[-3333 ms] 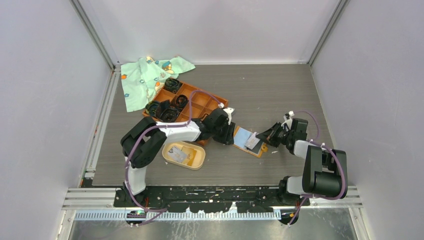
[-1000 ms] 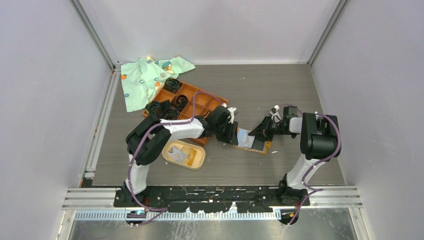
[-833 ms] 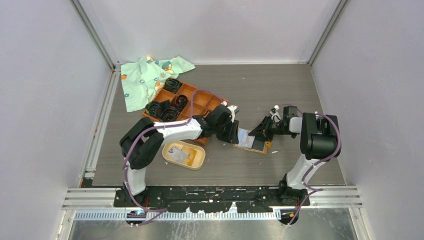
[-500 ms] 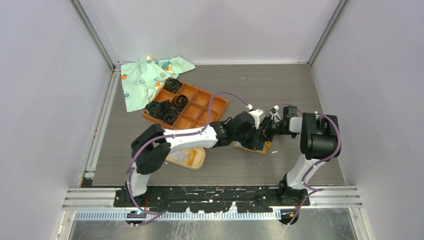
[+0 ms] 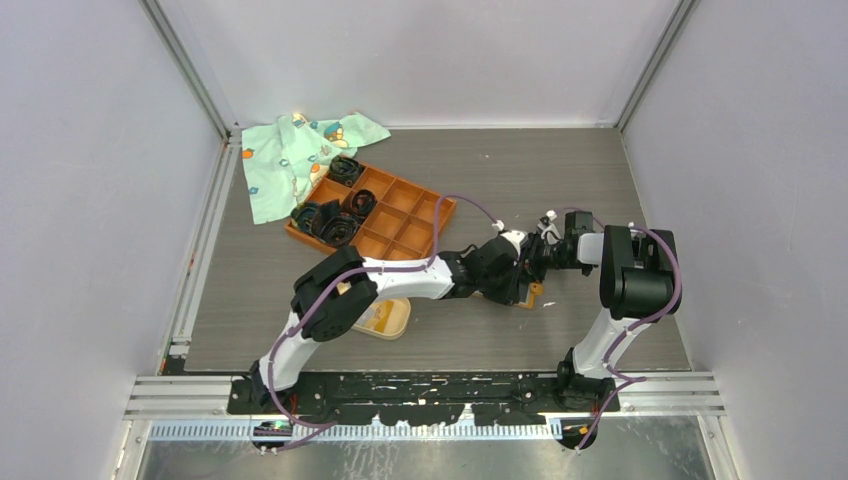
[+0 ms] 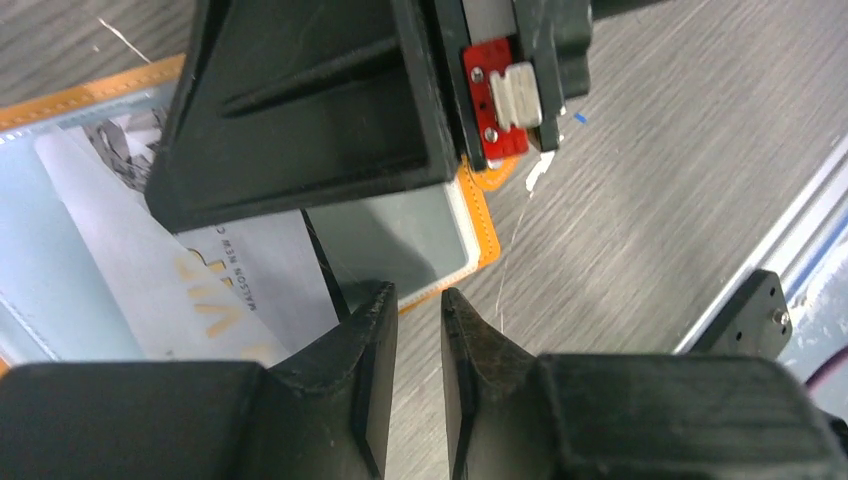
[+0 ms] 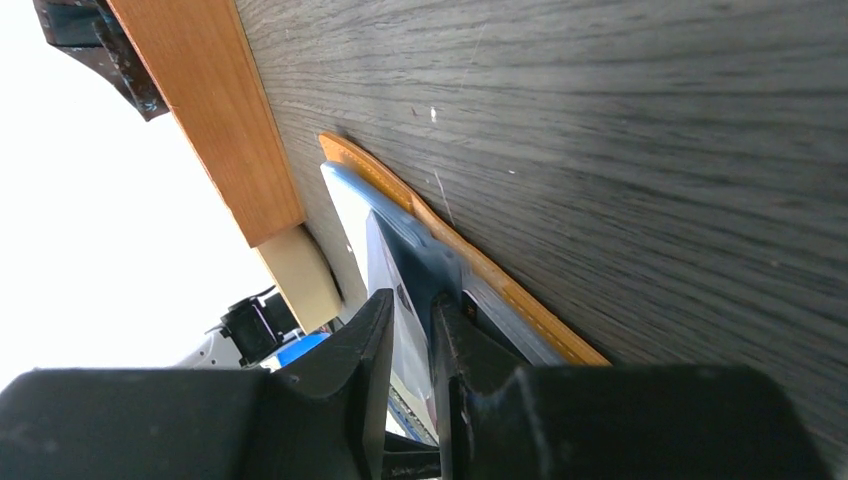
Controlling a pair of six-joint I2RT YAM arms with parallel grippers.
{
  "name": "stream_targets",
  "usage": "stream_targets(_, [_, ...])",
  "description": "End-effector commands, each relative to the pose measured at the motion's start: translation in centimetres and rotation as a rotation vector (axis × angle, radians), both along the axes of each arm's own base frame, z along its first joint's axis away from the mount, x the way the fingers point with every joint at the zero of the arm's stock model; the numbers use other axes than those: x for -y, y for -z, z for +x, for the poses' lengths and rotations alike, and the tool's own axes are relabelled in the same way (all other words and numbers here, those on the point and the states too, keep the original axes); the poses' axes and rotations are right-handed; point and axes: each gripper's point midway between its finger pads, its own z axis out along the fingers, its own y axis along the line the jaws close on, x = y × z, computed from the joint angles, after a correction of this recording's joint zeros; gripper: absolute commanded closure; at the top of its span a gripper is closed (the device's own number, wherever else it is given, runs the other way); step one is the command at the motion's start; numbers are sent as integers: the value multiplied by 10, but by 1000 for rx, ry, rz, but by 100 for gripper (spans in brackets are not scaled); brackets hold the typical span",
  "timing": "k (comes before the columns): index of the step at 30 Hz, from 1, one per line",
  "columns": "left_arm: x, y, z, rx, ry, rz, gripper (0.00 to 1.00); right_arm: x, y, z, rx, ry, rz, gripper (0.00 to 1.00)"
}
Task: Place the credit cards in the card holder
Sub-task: Insert the credit card into the card holder.
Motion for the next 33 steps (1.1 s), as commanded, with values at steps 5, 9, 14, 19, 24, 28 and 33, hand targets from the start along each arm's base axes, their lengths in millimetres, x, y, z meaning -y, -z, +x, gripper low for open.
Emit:
stream_targets(5, [12,-20,33,117,-85,-23,72,0,-3,6,29,-21,-24,71])
stream_targets(9, [4,-16,40,131,-125,19,71,1,-4,6,36,-26,-27,68])
stream_targets(14, [-6,-12,44,143,-159,60,71,1,-7,7,48,-33,-34,64])
stream_targets(19, [-10,-12,48,148,-174,62,71,3,-12,9,70,-40,-48,58])
stream_targets(24, [-10,-22,50,166,-166,47,70,4,-21,11,99,-55,-64,54])
stream_targets(28, [-9,-32,50,184,-150,29,69,9,-30,14,147,-72,-106,51])
stream_targets(33, [-9,-42,46,190,-119,1,69,12,-36,15,175,-84,-141,49])
